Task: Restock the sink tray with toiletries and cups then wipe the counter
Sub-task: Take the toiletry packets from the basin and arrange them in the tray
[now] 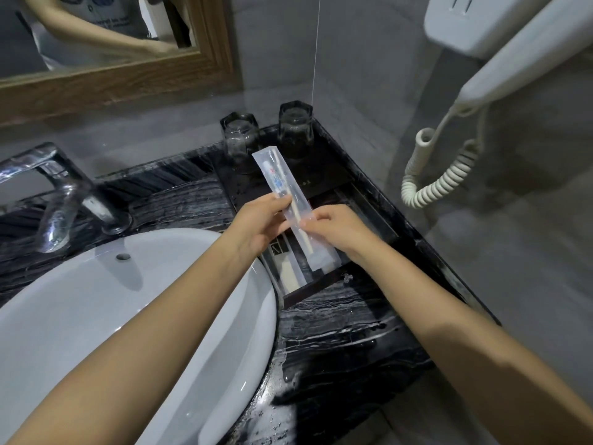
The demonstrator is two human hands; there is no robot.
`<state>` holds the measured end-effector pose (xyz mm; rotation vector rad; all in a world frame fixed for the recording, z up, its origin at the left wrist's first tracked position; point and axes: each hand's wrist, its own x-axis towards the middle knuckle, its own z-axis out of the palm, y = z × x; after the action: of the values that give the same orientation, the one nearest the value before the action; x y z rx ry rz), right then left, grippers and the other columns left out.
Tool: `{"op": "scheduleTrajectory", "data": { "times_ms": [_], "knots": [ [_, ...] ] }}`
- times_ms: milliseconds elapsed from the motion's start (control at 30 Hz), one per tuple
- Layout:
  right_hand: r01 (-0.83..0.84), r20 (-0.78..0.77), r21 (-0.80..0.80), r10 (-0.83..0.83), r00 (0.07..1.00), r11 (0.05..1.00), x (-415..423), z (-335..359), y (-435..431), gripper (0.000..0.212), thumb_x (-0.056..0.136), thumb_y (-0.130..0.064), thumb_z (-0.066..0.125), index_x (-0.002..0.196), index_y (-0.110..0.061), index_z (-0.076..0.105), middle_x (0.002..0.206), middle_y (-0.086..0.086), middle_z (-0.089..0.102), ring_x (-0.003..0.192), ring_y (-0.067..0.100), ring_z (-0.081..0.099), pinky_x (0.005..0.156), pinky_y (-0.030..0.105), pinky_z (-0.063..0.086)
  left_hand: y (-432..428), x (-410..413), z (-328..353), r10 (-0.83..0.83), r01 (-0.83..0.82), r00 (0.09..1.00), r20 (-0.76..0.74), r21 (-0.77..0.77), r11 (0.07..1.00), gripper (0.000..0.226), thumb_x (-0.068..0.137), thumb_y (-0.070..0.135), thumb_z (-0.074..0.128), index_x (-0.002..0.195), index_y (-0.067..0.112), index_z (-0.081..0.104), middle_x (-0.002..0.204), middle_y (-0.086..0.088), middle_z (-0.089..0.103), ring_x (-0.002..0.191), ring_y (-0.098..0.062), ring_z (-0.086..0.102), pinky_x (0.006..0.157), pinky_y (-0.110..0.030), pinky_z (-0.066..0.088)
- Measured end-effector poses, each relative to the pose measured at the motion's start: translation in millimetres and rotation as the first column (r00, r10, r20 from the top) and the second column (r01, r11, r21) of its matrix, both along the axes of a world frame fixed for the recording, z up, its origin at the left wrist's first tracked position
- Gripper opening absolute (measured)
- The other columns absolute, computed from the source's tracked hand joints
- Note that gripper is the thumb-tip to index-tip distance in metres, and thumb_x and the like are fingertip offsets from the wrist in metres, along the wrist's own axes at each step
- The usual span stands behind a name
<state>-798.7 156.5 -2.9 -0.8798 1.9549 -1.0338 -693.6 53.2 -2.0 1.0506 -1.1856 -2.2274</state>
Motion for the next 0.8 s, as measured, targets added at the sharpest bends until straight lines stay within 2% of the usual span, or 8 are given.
{"op": "scheduleTrajectory", "data": {
  "times_ms": [67,133,233,333,467,667,733,800],
  "knots": [
    [0.053,0.024,-0.027,-0.053,0.998,0.998,-3.9,0.4,5.3,0.034,0.082,-0.02,0.07,0.091,0.012,0.063,0.077,0.009,0.057,0.07,0.015,0.052,0.063,0.022,0.042,1.6,-2.9,2.1,-0.002,0.002,1.0,0.01,-0.001,1.0,0.012,0.086,0.005,0.058,0.078,0.01,0.064,0.058,0.003,0.07,0.058,-0.008,0.068,0.057,-0.02,0.057],
    [0.08,0.019,-0.044,-0.08,0.997,0.996,-7.3,1.1,10.1,0.028,0.081,-0.019,0.07,0.081,0.008,0.063,0.069,0.005,0.055,0.064,0.012,0.049,0.056,0.015,0.04,2.4,-5.0,3.2,0.001,-0.001,1.0,0.013,0.01,1.0,0.006,0.084,0.006,0.062,0.081,0.009,0.065,0.063,0.001,0.071,0.06,-0.009,0.069,0.058,-0.02,0.057],
    [0.063,-0.254,-0.053,-0.075,0.964,0.997,-10.8,0.8,16.4,0.02,0.081,-0.019,0.068,0.072,-0.002,0.062,0.064,0.003,0.056,0.059,0.012,0.047,0.053,0.018,0.04,3.6,-9.6,3.0,0.023,-0.023,1.0,0.014,0.042,0.999,0.005,0.084,0.013,0.064,0.081,0.008,0.065,0.077,-0.003,0.071,0.071,-0.014,0.07,0.068,-0.026,0.059],
    [0.074,-0.446,-0.059,-0.092,0.89,0.996,-12.7,1.1,22.3,0.013,0.082,-0.021,0.065,0.078,-0.009,0.067,0.078,0.006,0.068,0.069,0.019,0.059,0.063,0.032,0.048,0.6,-9.8,3.8,0.027,-0.028,1.0,0.005,0.076,0.997,0.028,0.09,0.038,0.053,0.094,0.012,0.063,0.085,-0.004,0.07,0.084,-0.017,0.068,0.078,-0.031,0.057],
    [0.062,-0.568,-0.091,-0.103,0.817,0.994,-16.3,3.0,26.2,0.01,0.086,-0.02,0.061,0.085,-0.012,0.067,0.083,0.005,0.068,0.077,0.024,0.062,0.068,0.038,0.053,-9.2,3.8,6.9,-0.004,0.008,1.0,-0.025,0.14,0.99,0.062,0.088,0.062,0.035,0.113,0.01,0.059,0.095,-0.01,0.073,0.087,-0.021,0.071,0.071,-0.034,0.06],
    [-0.128,-0.864,-0.091,-0.014,0.503,0.988,-1.7,-5.6,26.0,0.006,0.086,-0.013,0.061,0.091,-0.01,0.06,0.09,0.005,0.062,0.087,0.025,0.054,0.067,0.034,0.043,-8.6,16.9,13.9,0.099,-0.084,0.993,-0.057,0.224,0.971,0.052,0.082,0.044,0.063,0.111,0.002,0.053,0.095,-0.023,0.067,0.081,-0.033,0.072,0.061,-0.038,0.06],
    [-0.121,-0.868,-0.067,0.003,0.497,0.99,-0.4,-8.3,23.9,0.009,0.085,-0.014,0.062,0.094,-0.011,0.059,0.093,0.004,0.061,0.09,0.025,0.054,0.072,0.033,0.041,-10.7,20.0,15.5,0.119,-0.108,0.992,-0.036,0.214,0.971,0.03,0.087,0.028,0.06,0.099,0.0,0.057,0.091,-0.021,0.066,0.075,-0.031,0.072,0.057,-0.036,0.06],
    [-0.121,-0.831,-0.021,0.049,0.553,0.992,-2.7,-10.4,20.3,0.019,0.084,-0.023,0.066,0.097,-0.014,0.056,0.097,0.001,0.057,0.093,0.02,0.049,0.074,0.028,0.036,-14.8,23.4,15.2,0.135,-0.134,0.991,0.002,0.175,0.975,0.013,0.091,0.011,0.053,0.09,0.0,0.058,0.088,-0.019,0.065,0.077,-0.028,0.069,0.056,-0.033,0.06]
  ]
}}
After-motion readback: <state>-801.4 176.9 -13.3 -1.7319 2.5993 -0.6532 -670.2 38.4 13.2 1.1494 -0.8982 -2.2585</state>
